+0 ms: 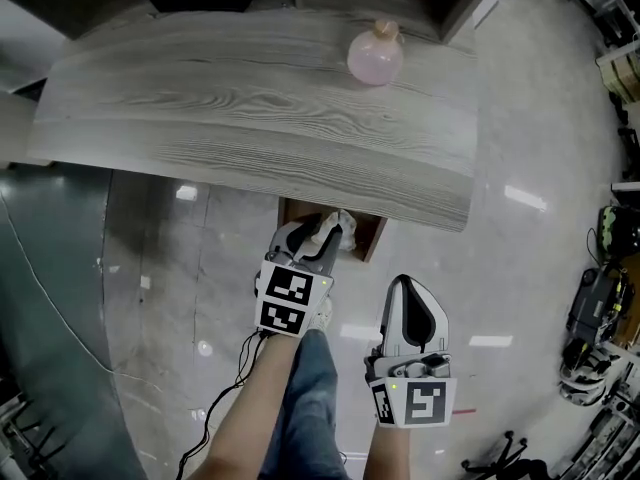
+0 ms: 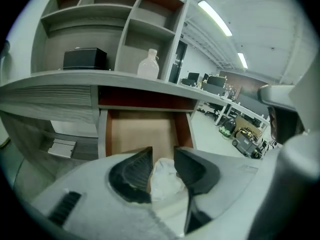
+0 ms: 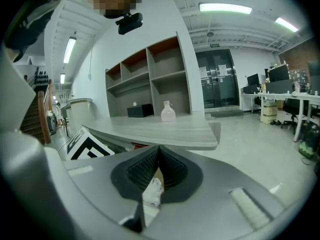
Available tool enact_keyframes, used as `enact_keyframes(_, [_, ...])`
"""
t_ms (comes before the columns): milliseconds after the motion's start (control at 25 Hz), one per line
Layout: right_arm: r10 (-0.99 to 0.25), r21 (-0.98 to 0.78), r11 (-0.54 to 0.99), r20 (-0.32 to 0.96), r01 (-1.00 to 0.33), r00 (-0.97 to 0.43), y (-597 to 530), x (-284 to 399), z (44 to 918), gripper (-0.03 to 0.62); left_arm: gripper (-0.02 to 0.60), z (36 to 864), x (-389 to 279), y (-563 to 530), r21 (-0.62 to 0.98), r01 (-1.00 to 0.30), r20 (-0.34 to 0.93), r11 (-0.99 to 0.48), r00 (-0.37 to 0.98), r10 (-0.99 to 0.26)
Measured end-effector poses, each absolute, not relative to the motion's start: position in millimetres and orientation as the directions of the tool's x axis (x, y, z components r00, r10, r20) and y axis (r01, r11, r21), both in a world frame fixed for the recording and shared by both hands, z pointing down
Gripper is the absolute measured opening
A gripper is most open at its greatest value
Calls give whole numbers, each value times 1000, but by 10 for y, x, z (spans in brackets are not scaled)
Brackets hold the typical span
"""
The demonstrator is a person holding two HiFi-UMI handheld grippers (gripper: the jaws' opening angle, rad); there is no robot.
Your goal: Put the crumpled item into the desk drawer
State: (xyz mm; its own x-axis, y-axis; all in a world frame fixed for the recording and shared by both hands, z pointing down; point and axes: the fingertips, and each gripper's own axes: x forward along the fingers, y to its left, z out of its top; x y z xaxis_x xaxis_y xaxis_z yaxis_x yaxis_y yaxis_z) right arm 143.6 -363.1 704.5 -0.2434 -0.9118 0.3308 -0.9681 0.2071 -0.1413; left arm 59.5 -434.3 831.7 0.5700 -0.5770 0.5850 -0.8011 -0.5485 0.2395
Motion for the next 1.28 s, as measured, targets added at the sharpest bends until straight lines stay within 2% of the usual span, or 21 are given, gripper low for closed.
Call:
enact_keyframes(160, [-922,-147,202,306,-968,-238,-3711,1462,6886,12,118,8082,547,-4292,252,-798,546,-548,585,-600])
enact_keyframes(360, [-940,-141,190,260,-972,-221,-3972,1543,6405,12,39,7266,364,-4411,234,-807,433,-542,586,-686])
enact_keyframes(480, [-962,-129,189,174,-973,-210,-4345,1632,5981,12,0,6639,260,-4796,183,-819,317,-545,573,-756])
enact_keyframes(680, [-978,-110,210,-7,-972,-210,-4550,1768,4784,12,0,5142,55,-5041,62,-840,112,-540,543,-832])
enact_keyframes(880, [-970,-76,217,-129,-973,-206,-4496,1859,3663,12,0,3857,-209,-4957,-23,-862,-33,-506,506,-862])
enact_keyframes(1080, [-953,-46,227,-217,-973,-212,-4393,1851,3064,12,0,3150,-400,-4862,-66,-877,-137,-476,480,-866])
enact_keyframes(1280, [-946,-34,219,-252,-975,-204,-4245,1924,2852,12,0,2825,-373,-4666,-85,-872,-202,-481,488,-849])
